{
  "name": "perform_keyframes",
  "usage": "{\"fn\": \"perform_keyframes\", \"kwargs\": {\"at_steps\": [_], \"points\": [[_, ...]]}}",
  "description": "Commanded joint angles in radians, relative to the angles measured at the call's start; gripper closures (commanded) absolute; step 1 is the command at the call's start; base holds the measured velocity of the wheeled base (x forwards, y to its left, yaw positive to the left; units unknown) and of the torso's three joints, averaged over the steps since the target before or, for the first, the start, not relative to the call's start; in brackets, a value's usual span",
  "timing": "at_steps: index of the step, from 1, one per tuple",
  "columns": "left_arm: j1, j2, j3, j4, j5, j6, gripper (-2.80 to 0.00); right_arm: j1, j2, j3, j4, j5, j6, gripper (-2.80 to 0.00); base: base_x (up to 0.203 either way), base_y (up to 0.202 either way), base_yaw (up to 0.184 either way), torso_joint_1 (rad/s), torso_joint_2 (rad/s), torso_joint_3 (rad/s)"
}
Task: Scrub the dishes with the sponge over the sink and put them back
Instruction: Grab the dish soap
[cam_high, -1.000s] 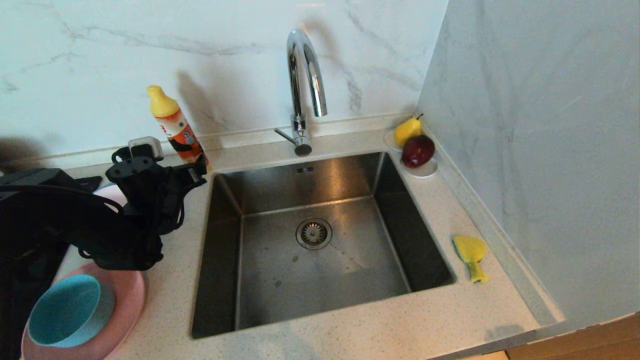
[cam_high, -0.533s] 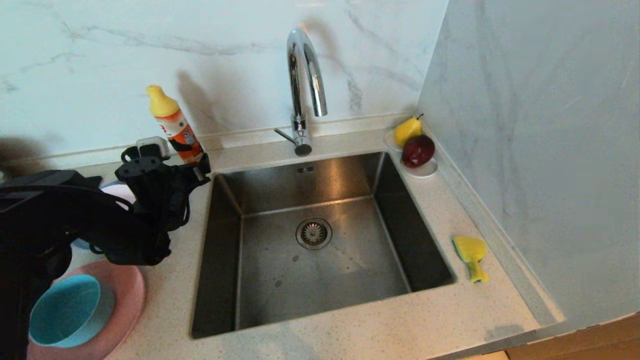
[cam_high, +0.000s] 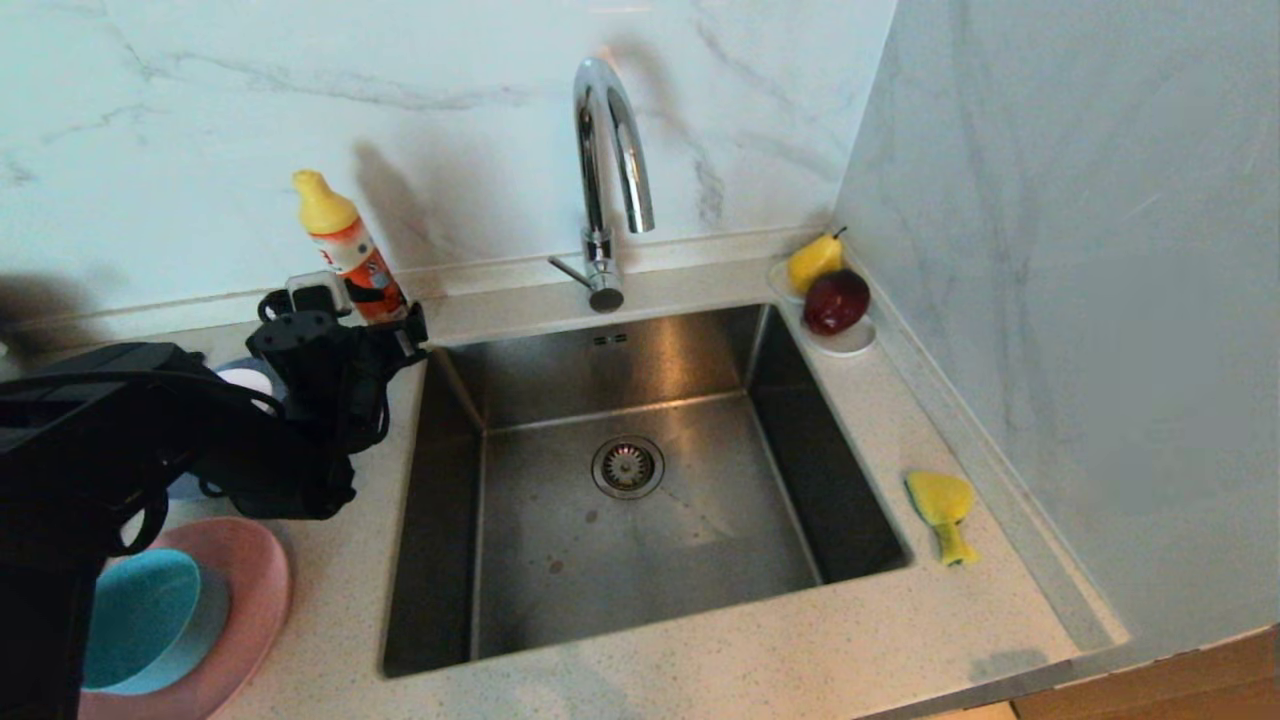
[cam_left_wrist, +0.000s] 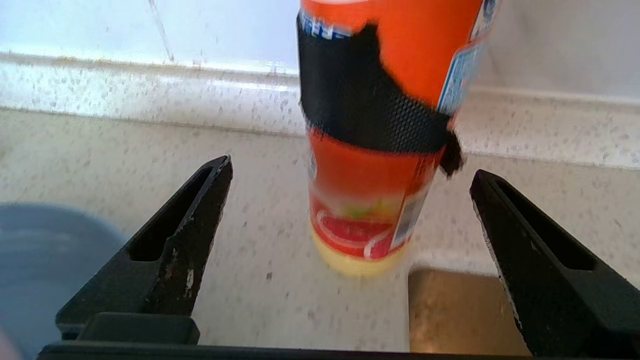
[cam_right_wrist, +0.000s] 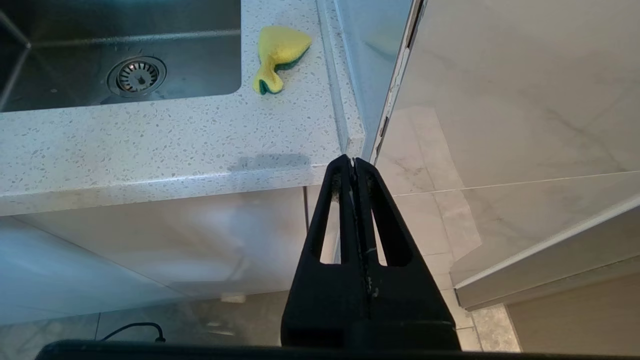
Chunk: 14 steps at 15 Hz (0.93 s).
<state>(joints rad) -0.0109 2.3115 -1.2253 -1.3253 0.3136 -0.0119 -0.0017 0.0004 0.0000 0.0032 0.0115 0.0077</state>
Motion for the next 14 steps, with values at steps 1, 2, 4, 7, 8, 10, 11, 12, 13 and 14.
{"fn": "perform_keyframes", "kwargs": {"at_steps": [1, 2, 4, 7, 8, 10, 11, 12, 13, 14], "points": [[0.0, 0.009, -0.026, 0.001, 0.004, 0.0, -2.8, 0.0, 0.0, 0.0, 0.0, 0.001, 0.0, 0.0, 0.0, 0.0, 0.0, 0.0, 0.0, 0.0], [0.0, 0.012, -0.037, 0.003, 0.004, 0.0, -2.8, 0.0, 0.0, 0.0, 0.0, 0.001, 0.0, 0.0, 0.0, 0.0, 0.0, 0.0, 0.0, 0.0], [0.0, 0.029, -0.059, 0.006, 0.004, 0.006, -2.8, 0.0, 0.0, 0.0, 0.0, 0.001, 0.0, 0.0, 0.0, 0.0, 0.0, 0.0, 0.0, 0.0], [0.0, 0.046, -0.091, 0.011, 0.004, 0.01, -2.8, 0.0, 0.0, 0.0, 0.0, 0.001, 0.0, 0.0, 0.0, 0.0, 0.0, 0.0, 0.0, 0.0], [0.0, 0.051, -0.098, 0.012, 0.005, 0.009, -2.8, 0.0, 0.0, 0.0, 0.0, 0.001, 0.0, 0.0, 0.0, 0.0, 0.0, 0.0, 0.0, 0.0], [0.0, 0.063, -0.125, 0.013, 0.007, 0.014, -2.8, 0.0, 0.0, 0.0, 0.0, 0.001, 0.0, 0.0, 0.0, 0.0, 0.0, 0.0, 0.0, 0.0], [0.0, 0.066, -0.143, 0.017, 0.006, 0.019, -2.8, 0.0, 0.0, 0.0, 0.0, 0.001, 0.0, 0.0, 0.0, 0.0, 0.0, 0.0, 0.0, 0.0], [0.0, 0.072, -0.155, 0.027, 0.006, 0.02, -2.8, 0.0, 0.0, 0.0, 0.0, 0.001, 0.0, 0.0, 0.0, 0.0, 0.0, 0.0, 0.0, 0.0], [0.0, 0.075, -0.171, 0.035, 0.005, 0.02, -2.8, 0.0, 0.0, 0.0, 0.0, 0.001, 0.0, 0.0, 0.0, 0.0, 0.0, 0.0, 0.0, 0.0], [0.0, 0.081, -0.183, 0.039, 0.005, 0.021, -2.8, 0.0, 0.0, 0.0, 0.0, 0.001, 0.0, 0.0, 0.0, 0.0, 0.0, 0.0, 0.0, 0.0]]}}
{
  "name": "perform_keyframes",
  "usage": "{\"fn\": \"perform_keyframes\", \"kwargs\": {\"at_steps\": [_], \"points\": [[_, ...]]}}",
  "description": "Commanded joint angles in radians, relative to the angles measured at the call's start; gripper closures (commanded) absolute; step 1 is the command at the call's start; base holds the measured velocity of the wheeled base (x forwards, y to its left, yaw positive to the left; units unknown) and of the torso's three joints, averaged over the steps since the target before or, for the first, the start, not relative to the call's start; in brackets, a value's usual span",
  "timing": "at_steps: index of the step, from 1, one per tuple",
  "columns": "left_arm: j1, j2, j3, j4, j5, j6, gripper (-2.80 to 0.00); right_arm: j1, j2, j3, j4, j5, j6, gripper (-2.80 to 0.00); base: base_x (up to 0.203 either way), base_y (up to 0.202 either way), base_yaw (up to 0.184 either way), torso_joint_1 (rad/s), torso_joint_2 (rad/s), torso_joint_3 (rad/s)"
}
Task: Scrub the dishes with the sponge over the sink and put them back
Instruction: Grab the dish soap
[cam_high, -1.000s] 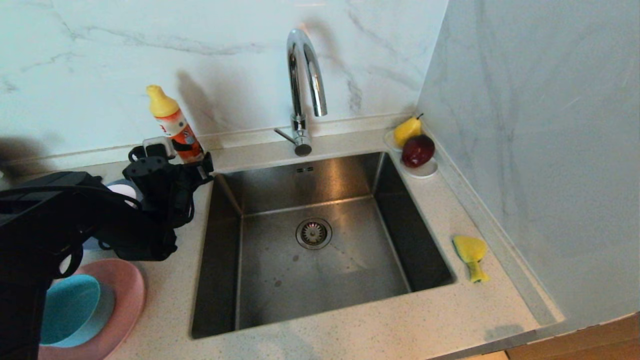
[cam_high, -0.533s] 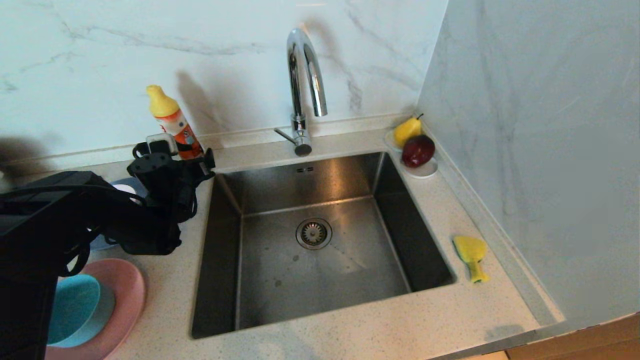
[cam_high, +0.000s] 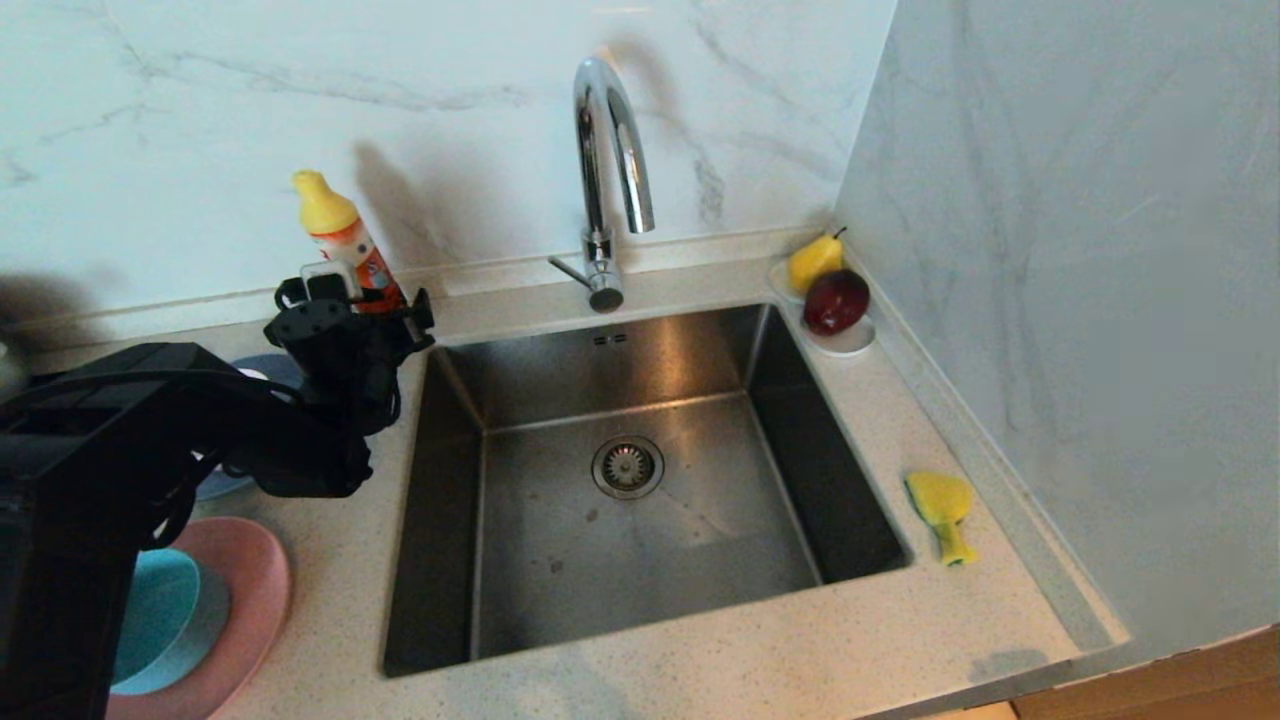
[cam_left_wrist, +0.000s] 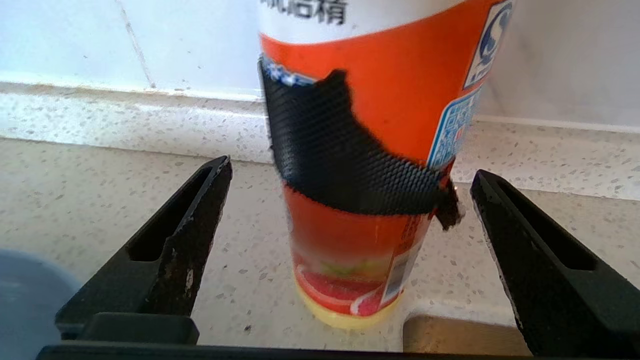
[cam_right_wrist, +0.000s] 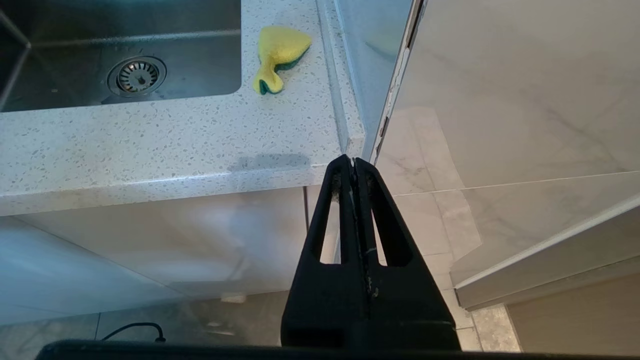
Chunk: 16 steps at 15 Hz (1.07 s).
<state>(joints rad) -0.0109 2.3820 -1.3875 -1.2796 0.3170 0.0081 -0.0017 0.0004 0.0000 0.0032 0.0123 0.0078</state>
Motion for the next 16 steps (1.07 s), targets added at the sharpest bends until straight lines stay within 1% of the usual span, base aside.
{"fn": "perform_keyframes", "kwargs": {"at_steps": [1, 13, 14, 16], "points": [[0.0, 0.011, -0.028, 0.001, 0.002, 0.001, -2.8, 0.0, 0.0, 0.0, 0.0, 0.0, 0.0, 0.0, 0.0, 0.0, 0.0, 0.0, 0.0, 0.0], [0.0, 0.049, -0.103, 0.026, 0.004, 0.003, -2.8, 0.0, 0.0, 0.0, 0.0, 0.0, 0.0, 0.0, 0.0, 0.0, 0.0, 0.0, 0.0, 0.0], [0.0, 0.053, -0.111, 0.027, 0.004, 0.003, 0.0, 0.0, 0.0, 0.0, 0.0, 0.0, 0.0, 0.0, 0.0, 0.0, 0.0, 0.0, 0.0, 0.0], [0.001, 0.057, -0.127, 0.044, 0.004, 0.003, 0.0, 0.0, 0.0, 0.0, 0.0, 0.0, 0.0, 0.0, 0.0, 0.0, 0.0, 0.0, 0.0, 0.0]]}}
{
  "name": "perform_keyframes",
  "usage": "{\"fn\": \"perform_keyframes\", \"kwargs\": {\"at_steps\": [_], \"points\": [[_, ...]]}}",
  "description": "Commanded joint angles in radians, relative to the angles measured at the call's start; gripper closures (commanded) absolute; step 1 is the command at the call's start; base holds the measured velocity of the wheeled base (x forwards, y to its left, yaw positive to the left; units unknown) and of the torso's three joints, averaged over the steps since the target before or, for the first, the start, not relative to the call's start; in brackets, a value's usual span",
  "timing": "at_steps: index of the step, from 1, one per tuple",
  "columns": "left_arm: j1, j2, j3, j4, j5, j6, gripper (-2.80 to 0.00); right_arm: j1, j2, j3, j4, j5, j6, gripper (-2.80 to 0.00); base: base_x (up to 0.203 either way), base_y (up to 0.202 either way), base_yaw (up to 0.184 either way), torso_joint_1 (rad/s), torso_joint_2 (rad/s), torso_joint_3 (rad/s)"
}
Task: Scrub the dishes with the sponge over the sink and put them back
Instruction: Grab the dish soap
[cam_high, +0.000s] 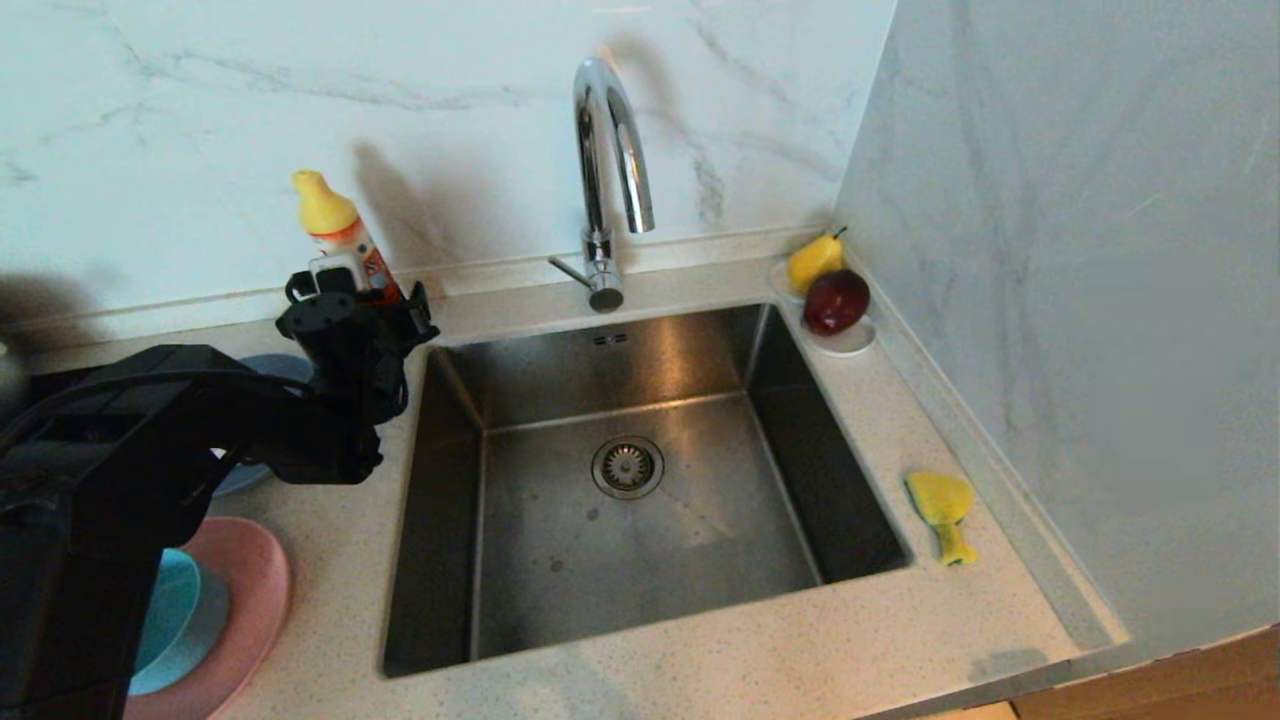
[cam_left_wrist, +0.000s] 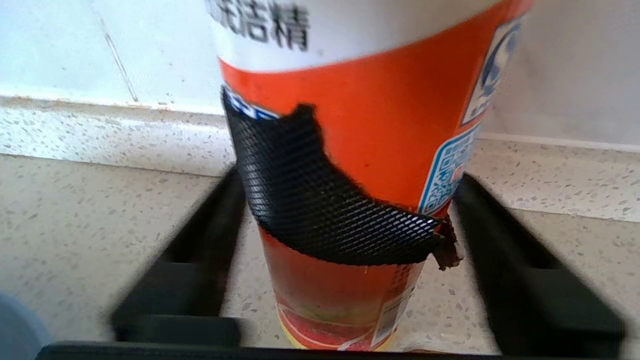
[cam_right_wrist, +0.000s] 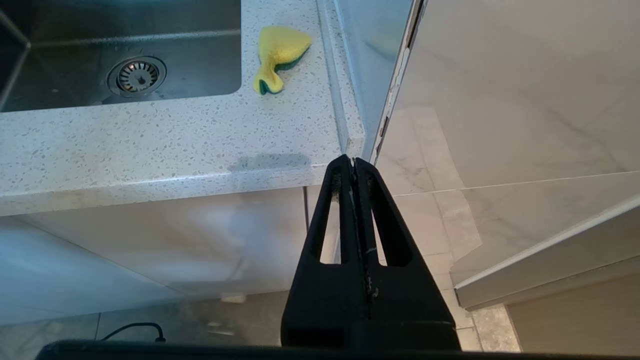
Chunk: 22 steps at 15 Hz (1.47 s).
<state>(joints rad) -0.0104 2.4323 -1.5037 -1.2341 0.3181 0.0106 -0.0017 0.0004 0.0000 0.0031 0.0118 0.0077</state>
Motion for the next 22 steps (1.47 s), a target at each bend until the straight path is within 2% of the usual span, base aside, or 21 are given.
{"fn": "perform_keyframes", "kwargs": {"at_steps": [1, 8, 13, 14, 15, 22], "points": [[0.0, 0.013, -0.022, 0.004, 0.002, 0.0, 0.0, 0.0, 0.0, 0.0, 0.0, 0.0, 0.0, 0.0, 0.0, 0.0, 0.0, 0.0, 0.0, 0.0], [0.001, 0.05, -0.104, 0.041, 0.004, 0.0, 0.0, 0.0, 0.0, 0.0, 0.0, 0.0, 0.0, 0.0, 0.0, 0.0, 0.0, 0.0, 0.0, 0.0], [0.001, 0.042, -0.09, 0.041, 0.055, 0.003, 0.0, 0.0, 0.0, 0.0, 0.0, 0.0, 0.0, 0.0, 0.0, 0.0, 0.0, 0.0, 0.0, 0.0], [0.001, 0.039, -0.086, 0.037, 0.073, 0.02, -2.42, 0.0, 0.0, 0.0, 0.0, 0.0, 0.0, 0.0, 0.0, 0.0, 0.0, 0.0, 0.0, 0.0], [0.001, 0.035, -0.086, 0.029, 0.08, 0.036, -2.8, 0.0, 0.0, 0.0, 0.0, 0.0, 0.0, 0.0, 0.0, 0.0, 0.0, 0.0, 0.0, 0.0], [0.003, 0.04, -0.121, 0.039, 0.072, 0.037, -2.8, 0.0, 0.0, 0.0, 0.0, 0.0, 0.0, 0.0, 0.0, 0.0, 0.0, 0.0, 0.0, 0.0]]}}
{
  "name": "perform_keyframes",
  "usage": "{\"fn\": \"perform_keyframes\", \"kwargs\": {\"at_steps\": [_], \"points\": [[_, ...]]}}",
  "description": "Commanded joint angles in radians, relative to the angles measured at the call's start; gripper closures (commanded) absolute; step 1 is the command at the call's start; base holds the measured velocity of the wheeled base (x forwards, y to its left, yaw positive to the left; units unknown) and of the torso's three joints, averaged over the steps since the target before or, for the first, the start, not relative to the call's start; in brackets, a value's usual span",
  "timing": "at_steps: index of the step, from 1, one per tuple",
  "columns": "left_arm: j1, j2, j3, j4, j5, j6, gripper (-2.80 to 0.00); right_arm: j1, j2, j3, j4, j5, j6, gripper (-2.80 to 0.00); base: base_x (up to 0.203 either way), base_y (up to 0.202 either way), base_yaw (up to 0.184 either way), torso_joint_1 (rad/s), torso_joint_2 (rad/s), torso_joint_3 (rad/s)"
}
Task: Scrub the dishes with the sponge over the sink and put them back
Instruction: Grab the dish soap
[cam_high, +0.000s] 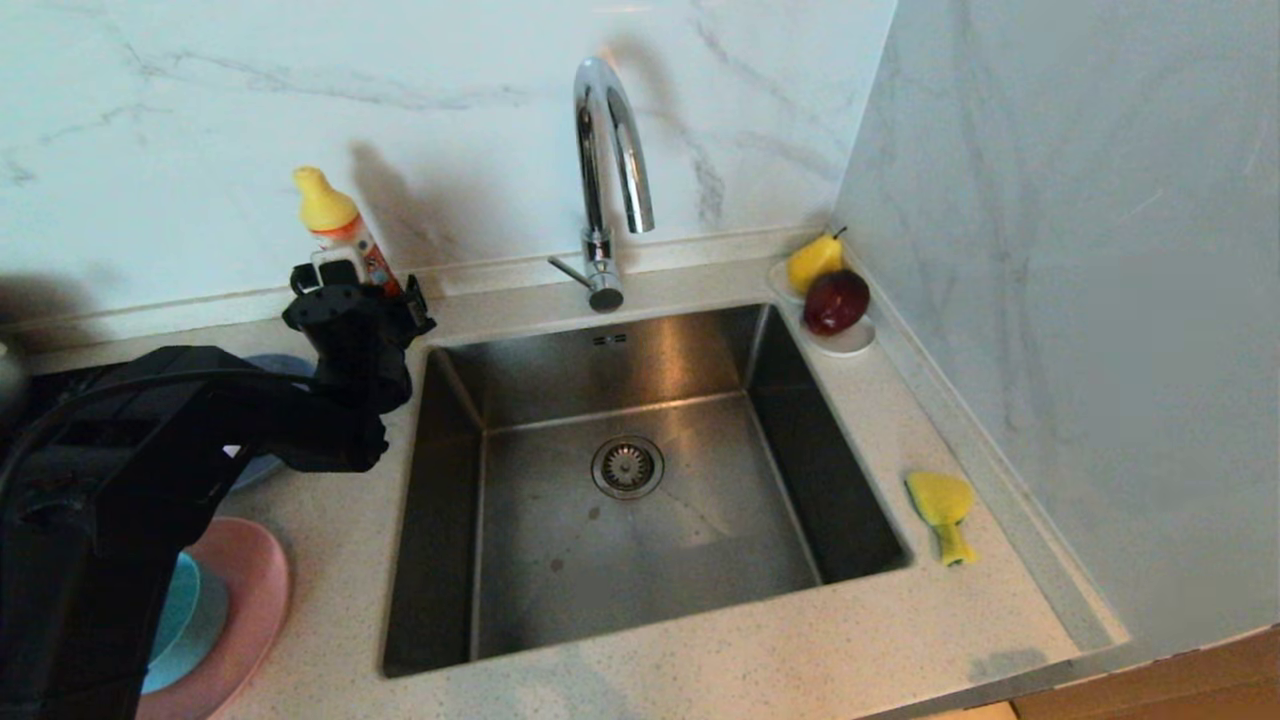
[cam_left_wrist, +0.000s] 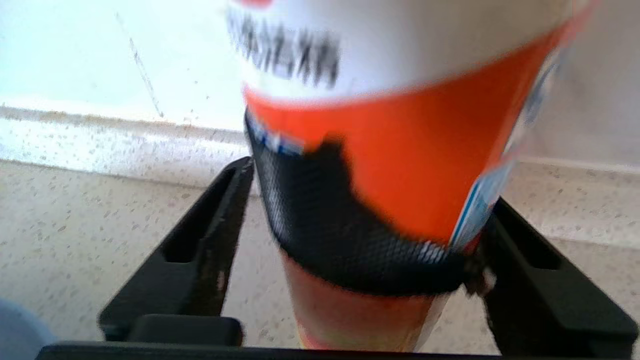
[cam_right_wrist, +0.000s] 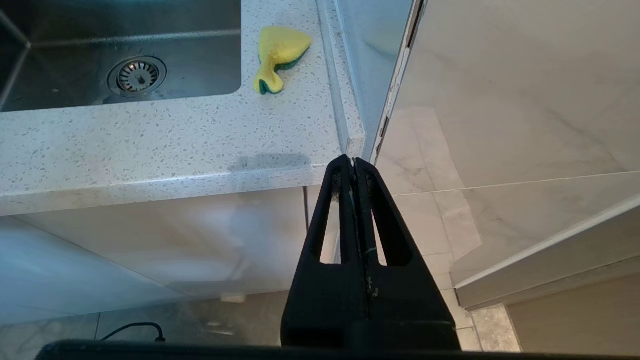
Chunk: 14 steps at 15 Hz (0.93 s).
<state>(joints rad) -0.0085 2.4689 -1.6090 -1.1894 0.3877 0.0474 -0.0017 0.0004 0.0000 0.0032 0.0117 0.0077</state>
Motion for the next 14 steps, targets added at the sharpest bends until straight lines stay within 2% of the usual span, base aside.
{"fn": "perform_keyframes", "kwargs": {"at_steps": [1, 11, 14], "points": [[0.001, 0.008, -0.038, 0.001, 0.002, 0.0, -2.8, 0.0, 0.0, 0.0, 0.0, 0.001, 0.0, 0.0, 0.0, 0.0, 0.0, 0.0, 0.0, 0.0], [0.001, 0.092, -0.223, 0.102, 0.0, -0.001, -2.8, 0.0, 0.0, 0.0, 0.0, 0.001, 0.0, 0.0, 0.0, 0.0, 0.0, 0.0, 0.0, 0.0], [0.001, 0.096, -0.235, 0.113, 0.005, -0.001, -2.8, 0.0, 0.0, 0.0, 0.0, 0.001, 0.0, 0.0, 0.0, 0.0, 0.0, 0.0, 0.0, 0.0]]}}
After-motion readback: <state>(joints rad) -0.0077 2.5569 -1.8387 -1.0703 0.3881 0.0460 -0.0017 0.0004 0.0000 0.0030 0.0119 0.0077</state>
